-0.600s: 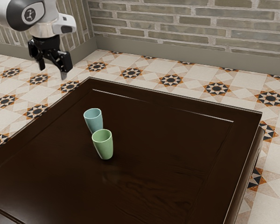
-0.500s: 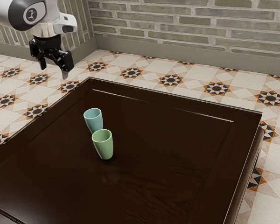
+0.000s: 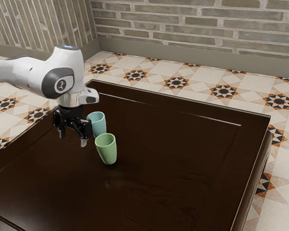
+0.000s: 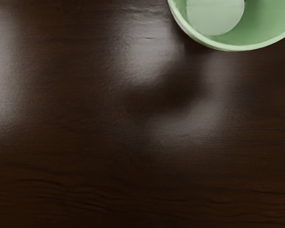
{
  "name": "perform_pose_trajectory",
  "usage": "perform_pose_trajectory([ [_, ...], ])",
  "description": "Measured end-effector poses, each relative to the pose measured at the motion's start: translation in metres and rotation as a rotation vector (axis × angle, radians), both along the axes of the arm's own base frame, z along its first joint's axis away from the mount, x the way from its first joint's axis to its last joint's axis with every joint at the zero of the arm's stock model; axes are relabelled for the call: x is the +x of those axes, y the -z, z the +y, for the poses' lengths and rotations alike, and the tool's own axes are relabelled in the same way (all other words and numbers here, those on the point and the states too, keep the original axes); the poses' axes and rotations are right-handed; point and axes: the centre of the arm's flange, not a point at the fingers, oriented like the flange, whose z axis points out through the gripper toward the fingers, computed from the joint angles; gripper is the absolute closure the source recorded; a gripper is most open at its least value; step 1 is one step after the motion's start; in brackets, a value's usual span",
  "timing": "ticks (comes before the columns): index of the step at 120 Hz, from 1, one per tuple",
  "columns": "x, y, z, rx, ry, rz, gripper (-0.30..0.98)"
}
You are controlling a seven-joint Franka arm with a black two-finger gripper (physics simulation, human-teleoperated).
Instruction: Place the right cup onto the left cup
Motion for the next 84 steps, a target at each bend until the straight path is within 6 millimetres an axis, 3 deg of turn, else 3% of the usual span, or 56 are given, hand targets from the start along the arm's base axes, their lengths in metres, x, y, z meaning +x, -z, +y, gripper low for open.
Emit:
perform_pose_trajectory([
  [15, 0.017, 0.027, -0.001, -0.034, -0.052, -0.048, 0.00],
  [55, 0.067, 0.051, 0.008, -0.068, -0.165, -0.152, 0.00],
  [84, 0.079, 0.093, 0.008, -0.067, -0.198, -0.151, 0.00],
])
